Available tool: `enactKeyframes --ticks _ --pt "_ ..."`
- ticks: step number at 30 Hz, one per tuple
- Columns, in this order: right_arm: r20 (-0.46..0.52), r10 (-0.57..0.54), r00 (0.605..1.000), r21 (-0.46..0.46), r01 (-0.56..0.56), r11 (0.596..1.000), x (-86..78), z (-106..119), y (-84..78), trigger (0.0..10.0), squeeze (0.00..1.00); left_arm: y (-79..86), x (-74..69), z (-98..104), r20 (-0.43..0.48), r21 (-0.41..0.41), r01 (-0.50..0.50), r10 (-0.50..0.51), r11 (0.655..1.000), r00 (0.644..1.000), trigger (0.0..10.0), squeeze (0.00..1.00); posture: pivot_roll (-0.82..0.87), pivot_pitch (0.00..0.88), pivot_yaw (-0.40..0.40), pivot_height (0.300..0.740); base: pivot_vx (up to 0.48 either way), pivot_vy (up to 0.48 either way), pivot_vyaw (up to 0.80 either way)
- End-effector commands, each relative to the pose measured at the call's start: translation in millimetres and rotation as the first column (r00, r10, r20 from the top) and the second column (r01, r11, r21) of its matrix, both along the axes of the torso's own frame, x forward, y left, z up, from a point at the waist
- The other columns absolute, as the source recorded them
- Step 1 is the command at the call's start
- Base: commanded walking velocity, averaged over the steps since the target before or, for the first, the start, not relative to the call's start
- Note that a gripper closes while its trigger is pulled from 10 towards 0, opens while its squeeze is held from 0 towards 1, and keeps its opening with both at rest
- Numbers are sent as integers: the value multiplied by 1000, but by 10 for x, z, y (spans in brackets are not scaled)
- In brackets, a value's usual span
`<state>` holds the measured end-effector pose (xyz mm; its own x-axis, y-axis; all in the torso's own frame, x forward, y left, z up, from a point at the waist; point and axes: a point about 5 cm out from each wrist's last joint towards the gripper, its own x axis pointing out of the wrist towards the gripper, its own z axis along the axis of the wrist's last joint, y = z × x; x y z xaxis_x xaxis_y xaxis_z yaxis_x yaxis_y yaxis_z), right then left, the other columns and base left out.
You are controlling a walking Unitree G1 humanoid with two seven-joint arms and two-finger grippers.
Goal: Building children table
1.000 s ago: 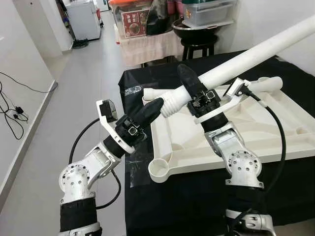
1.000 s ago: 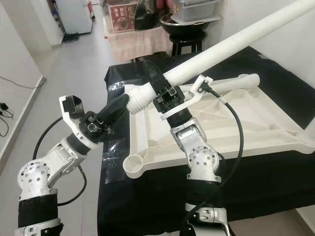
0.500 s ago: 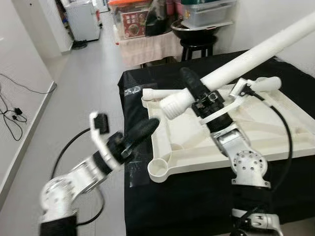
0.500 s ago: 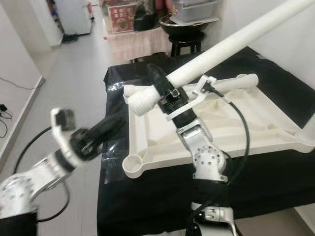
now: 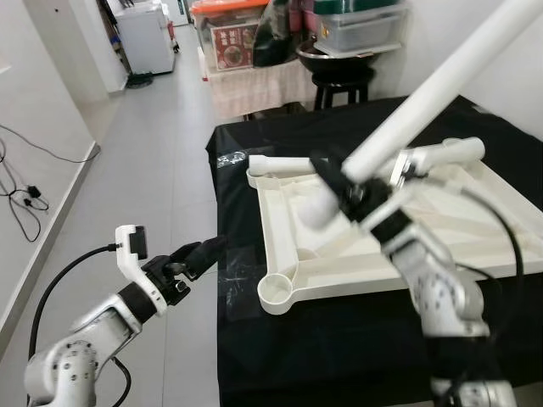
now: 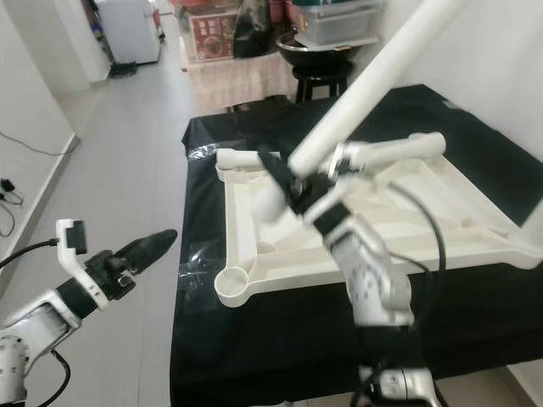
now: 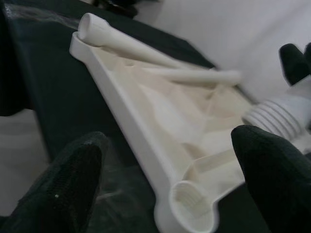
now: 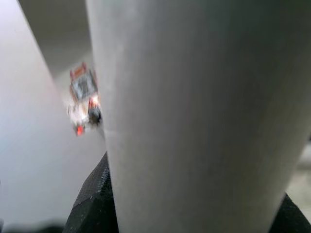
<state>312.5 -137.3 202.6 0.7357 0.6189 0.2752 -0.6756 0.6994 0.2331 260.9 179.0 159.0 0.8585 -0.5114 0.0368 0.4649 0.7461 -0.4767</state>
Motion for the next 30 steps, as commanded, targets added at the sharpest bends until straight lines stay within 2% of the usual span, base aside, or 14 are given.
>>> enactKeyframes --ticks 1,2,3,4,5,6,7,9,11,14,17,21,27,30 --pt "30 73 997 -54 -72 996 -79 10 150 10000 0 -78 -9 5 30 106 -16 13 994 999 10000 0 -40 0 57 740 0 0 0" --pt "30 73 997 -54 -72 996 -79 10 150 10000 0 -78 -9 5 30 106 -16 13 994 999 10000 0 -40 0 57 740 0 0 0" --pt "10 118 993 -78 -117 990 -151 -67 206 10000 0 -186 -32 -16 41 193 1 -9 981 999 10000 0 -40 0 56 740 0 0 0" --pt "10 118 993 -78 -117 990 -151 -67 206 10000 0 -186 -32 -16 41 193 1 -9 981 999 10000 0 -40 0 56 740 0 0 0" --pt "-11 158 987 -97 -158 983 -208 -136 242 10000 0 -274 -57 -62 43 273 15 -28 962 999 10000 0 -40 0 56 740 0 0 0" --pt "-11 158 987 -97 -158 983 -208 -136 242 10000 0 -274 -57 -62 43 273 15 -28 962 999 10000 0 -40 0 56 740 0 0 0" --pt "-25 180 983 -117 -182 976 -245 -195 262 10000 0 -324 -83 -113 45 333 18 -34 943 998 10000 0 -43 0 60 740 0 0 0" --pt "-25 180 983 -117 -182 976 -245 -195 262 10000 0 -324 -83 -113 45 333 18 -34 943 998 10000 0 -43 0 60 740 0 0 0" --pt "-38 177 984 -144 -180 973 -260 -263 259 10000 0 -302 -95 -134 68 403 -38 11 914 998 10000 0 -37 1 60 740 0 0 0" --pt "-38 177 984 -144 -180 973 -260 -263 259 10000 0 -302 -95 -134 68 403 -38 11 914 998 10000 0 -37 1 60 740 0 0 0" --pt "-38 172 984 -159 -176 972 -269 -307 266 10000 0 -269 -91 -137 103 456 -117 78 882 992 10000 0 -33 12 62 740 0 0 142" --pt "-35 193 981 -157 -196 968 -292 -313 276 10000 0 -281 -105 -137 123 476 -138 89 868 988 10000 0 -30 20 61 740 0 0 613" --pt "-13 282 959 -186 -280 942 -360 -305 276 10000 0 -443 -247 -121 137 464 -27 -42 885 990 10000 0 -28 30 62 740 0 0 800" --pt "-11 271 962 -191 -268 944 -322 -298 241 10000 0 -481 -266 -117 138 457 5 -76 890 988 10000 0 -33 33 52 740 0 0 800"
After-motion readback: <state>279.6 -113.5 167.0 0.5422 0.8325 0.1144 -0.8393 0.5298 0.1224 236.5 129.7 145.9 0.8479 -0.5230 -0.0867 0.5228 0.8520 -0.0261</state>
